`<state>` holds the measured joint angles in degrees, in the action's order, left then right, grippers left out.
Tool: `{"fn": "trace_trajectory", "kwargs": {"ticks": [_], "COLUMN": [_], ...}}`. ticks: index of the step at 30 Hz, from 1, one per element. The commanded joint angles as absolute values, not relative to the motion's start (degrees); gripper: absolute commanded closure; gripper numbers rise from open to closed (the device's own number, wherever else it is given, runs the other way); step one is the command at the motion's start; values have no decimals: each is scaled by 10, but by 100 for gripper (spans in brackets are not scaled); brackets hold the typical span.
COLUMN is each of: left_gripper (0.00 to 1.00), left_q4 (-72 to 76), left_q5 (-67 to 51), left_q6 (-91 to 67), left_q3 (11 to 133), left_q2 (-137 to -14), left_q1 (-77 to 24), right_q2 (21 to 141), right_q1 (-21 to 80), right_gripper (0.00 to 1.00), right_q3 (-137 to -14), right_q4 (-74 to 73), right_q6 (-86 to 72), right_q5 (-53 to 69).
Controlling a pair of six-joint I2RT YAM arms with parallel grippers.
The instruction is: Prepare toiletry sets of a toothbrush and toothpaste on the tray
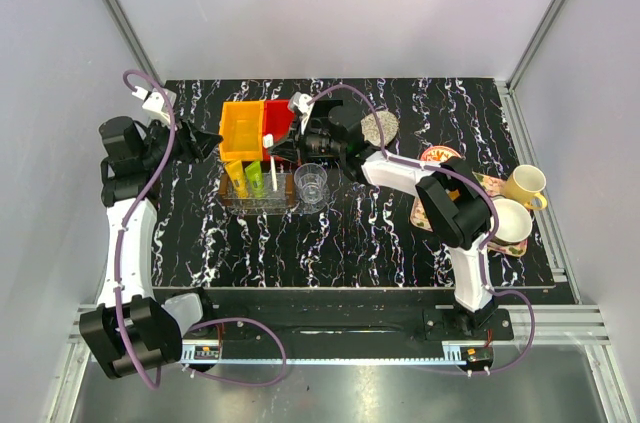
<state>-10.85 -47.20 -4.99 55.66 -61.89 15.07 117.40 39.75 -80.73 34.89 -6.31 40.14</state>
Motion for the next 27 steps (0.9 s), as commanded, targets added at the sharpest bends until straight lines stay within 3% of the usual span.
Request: {"fn": "trace_trajectory", "kwargs": {"ticks": [1, 27], "left_gripper": [51, 51], "left_q4": [-78, -77], "left_q5": [-489, -496], "left_q6": [-54, -58], "left_q3": [555, 555], "left_q2": [-621, -628], "left_q1": [156, 161], "right_q2": [1187, 1201], "right_q1": [405, 410], "right_gripper": [100, 100], "right_q3": [-817, -817], "right_q4": [381, 390], "right_q6": [-54, -29], "right_q5": [405, 403]}}
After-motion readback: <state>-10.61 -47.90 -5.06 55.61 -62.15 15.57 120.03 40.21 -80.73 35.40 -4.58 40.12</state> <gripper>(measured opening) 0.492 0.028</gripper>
